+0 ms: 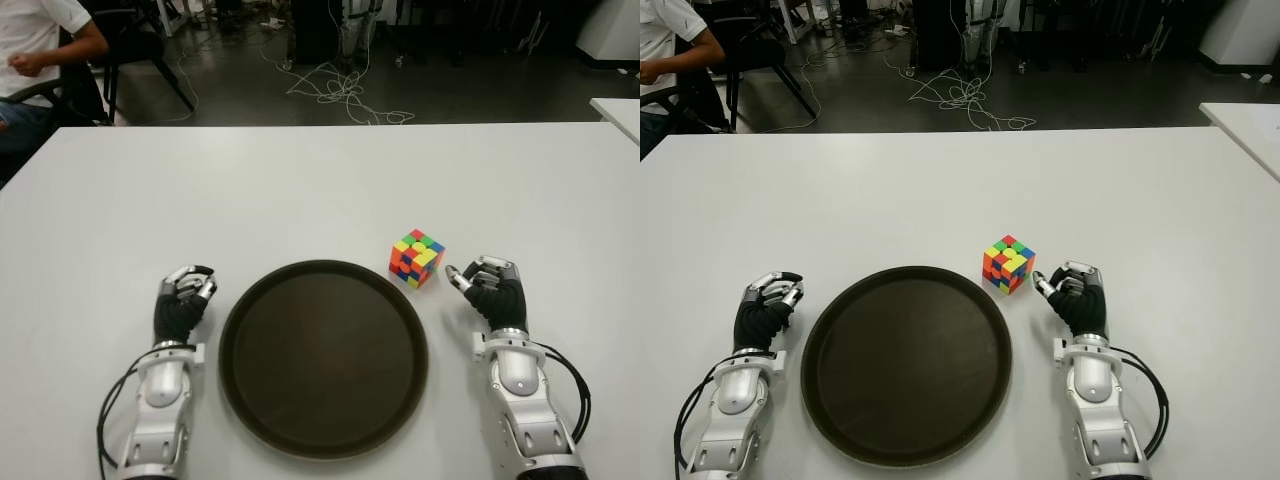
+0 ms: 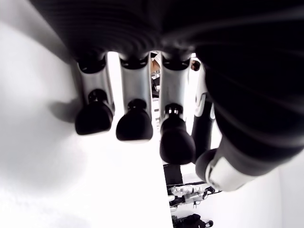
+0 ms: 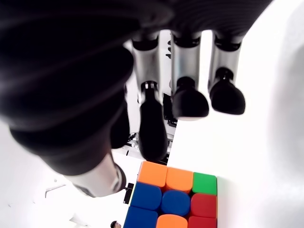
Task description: Pick up the Rubik's Cube and put it in the plate
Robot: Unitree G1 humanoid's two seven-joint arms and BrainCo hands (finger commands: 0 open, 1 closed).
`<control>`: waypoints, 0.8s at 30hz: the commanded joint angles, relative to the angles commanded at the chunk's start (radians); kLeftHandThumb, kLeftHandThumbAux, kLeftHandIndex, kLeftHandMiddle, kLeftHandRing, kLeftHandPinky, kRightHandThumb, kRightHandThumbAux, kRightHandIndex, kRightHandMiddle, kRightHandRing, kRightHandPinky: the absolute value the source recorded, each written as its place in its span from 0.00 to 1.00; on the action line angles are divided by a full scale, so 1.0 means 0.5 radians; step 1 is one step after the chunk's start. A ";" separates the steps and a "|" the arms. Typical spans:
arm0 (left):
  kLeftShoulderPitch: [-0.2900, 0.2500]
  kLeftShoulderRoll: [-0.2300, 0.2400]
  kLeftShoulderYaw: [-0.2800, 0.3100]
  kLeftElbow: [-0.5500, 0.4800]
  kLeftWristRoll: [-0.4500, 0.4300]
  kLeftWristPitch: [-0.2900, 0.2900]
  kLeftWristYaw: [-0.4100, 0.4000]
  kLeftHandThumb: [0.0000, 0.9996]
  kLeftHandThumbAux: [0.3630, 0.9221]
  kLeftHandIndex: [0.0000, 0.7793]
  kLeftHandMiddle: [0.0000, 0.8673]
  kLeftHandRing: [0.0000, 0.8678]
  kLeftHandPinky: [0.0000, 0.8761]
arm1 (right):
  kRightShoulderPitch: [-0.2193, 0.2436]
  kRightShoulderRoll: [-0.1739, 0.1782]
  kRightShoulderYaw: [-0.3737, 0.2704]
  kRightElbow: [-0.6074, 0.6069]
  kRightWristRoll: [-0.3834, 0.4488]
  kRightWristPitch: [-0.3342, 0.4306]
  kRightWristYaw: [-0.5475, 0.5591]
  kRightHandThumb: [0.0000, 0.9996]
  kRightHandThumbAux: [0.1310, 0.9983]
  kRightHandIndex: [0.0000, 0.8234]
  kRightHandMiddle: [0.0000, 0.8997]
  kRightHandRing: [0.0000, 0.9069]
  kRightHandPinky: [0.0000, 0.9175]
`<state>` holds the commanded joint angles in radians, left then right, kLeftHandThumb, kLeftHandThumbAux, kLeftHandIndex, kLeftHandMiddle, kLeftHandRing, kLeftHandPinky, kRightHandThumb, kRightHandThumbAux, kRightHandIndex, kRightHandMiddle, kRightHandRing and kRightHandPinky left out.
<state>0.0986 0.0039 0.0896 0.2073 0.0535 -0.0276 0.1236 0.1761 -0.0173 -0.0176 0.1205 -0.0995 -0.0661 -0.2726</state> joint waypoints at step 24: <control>-0.011 -0.021 0.014 0.016 -0.022 -0.004 0.018 0.71 0.61 0.57 0.93 0.94 0.90 | -0.033 -0.033 0.028 0.079 -0.189 -0.240 -0.170 0.05 0.79 0.53 0.54 0.55 0.49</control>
<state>0.0929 -0.0064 0.0968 0.2154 0.0425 -0.0295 0.1327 0.1596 -0.0339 -0.0036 0.1600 -0.1938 -0.1860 -0.3575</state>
